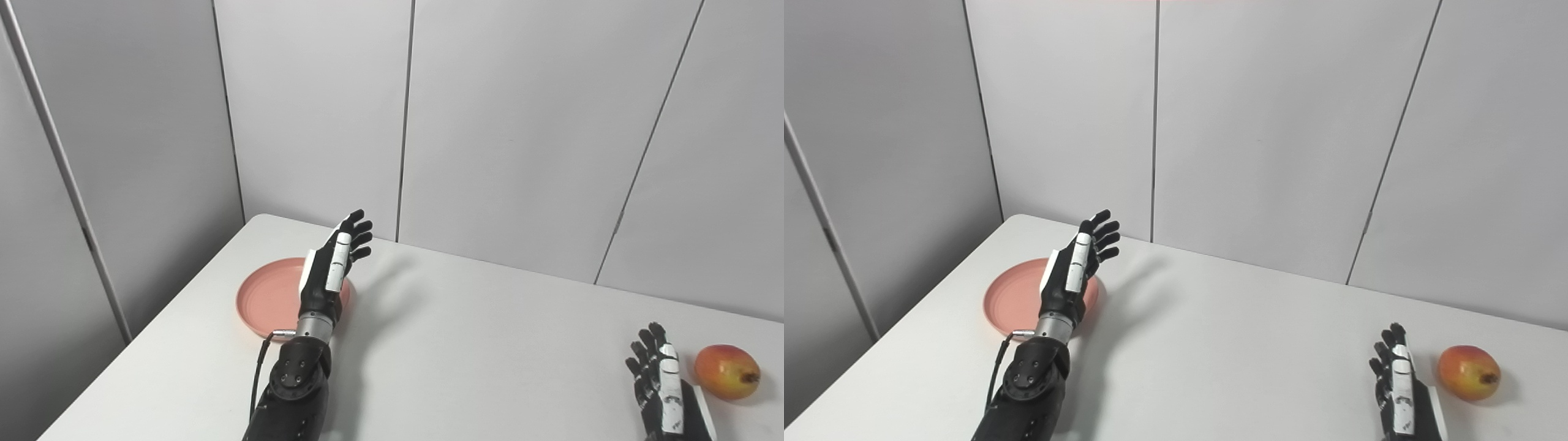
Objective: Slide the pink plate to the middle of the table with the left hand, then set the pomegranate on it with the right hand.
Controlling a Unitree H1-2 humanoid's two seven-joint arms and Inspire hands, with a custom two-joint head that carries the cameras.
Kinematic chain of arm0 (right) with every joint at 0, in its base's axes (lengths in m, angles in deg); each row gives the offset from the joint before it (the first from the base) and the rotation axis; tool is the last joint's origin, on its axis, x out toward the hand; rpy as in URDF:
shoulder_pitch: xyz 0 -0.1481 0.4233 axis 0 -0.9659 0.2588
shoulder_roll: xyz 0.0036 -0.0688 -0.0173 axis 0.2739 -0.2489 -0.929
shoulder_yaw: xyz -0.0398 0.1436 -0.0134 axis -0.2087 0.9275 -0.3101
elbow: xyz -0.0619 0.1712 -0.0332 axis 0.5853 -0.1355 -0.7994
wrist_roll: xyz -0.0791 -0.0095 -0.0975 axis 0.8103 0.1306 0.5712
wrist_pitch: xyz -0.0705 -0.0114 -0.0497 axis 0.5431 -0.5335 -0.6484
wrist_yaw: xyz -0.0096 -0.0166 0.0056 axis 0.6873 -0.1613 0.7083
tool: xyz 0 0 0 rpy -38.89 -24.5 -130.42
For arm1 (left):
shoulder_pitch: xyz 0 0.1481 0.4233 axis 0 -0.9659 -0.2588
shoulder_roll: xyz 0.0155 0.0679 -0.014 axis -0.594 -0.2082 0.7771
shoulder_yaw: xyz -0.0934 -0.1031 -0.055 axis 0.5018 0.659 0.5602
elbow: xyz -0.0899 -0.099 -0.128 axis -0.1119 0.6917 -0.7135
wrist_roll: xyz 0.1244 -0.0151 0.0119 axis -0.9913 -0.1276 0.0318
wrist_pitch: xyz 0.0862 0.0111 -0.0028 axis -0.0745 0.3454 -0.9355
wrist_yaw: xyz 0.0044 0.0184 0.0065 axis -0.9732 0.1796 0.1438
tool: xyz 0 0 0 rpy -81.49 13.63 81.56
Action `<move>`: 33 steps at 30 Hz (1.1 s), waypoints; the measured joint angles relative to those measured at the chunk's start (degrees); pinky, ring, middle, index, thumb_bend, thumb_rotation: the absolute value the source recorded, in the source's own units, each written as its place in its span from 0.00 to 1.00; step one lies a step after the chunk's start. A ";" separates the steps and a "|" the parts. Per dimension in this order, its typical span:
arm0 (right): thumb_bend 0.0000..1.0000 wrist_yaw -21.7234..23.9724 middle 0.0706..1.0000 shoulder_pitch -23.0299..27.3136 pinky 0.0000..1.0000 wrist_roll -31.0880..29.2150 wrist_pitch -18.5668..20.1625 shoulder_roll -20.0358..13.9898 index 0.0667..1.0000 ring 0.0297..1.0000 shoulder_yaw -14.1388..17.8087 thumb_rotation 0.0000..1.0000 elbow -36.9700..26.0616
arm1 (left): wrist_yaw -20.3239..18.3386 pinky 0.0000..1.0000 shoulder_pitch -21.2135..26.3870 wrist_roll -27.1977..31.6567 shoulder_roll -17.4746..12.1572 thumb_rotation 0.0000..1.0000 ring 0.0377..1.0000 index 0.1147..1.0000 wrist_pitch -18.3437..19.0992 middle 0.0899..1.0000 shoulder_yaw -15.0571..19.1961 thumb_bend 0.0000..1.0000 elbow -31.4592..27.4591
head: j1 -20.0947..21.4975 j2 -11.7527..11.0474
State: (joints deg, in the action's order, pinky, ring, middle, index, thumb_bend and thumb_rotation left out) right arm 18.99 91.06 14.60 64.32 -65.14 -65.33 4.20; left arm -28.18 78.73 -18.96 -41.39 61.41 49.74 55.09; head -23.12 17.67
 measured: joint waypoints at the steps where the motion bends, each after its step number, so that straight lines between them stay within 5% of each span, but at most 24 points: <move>1: 0.26 0.00 1.00 -0.02 1.00 -0.01 0.01 0.00 1.00 1.00 0.00 1.00 -0.03 | 0.03 0.76 0.00 -0.04 -0.36 1.00 0.78 0.76 0.00 0.78 0.03 0.63 0.00 | -0.09 0.09; 12: 0.26 -0.09 1.00 -0.10 1.00 -0.02 0.02 0.03 1.00 1.00 -0.02 1.00 -0.14 | 3.45 0.70 0.07 -5.12 -4.20 1.00 0.73 0.71 0.37 0.72 0.13 0.60 0.04 | -0.44 -0.17; 33: 0.25 -0.07 1.00 -1.12 1.00 -0.12 0.37 0.51 1.00 1.00 -0.14 1.00 -1.77 | 3.28 0.74 0.37 -1.02 -11.02 1.00 0.76 0.74 0.64 0.75 4.22 0.60 4.44 | -0.53 -0.18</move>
State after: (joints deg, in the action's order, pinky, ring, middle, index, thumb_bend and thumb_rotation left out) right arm 18.92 89.94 14.48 64.70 -64.63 -65.47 2.43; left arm -24.90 79.09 -19.99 -52.41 62.05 53.96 59.54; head -23.64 17.49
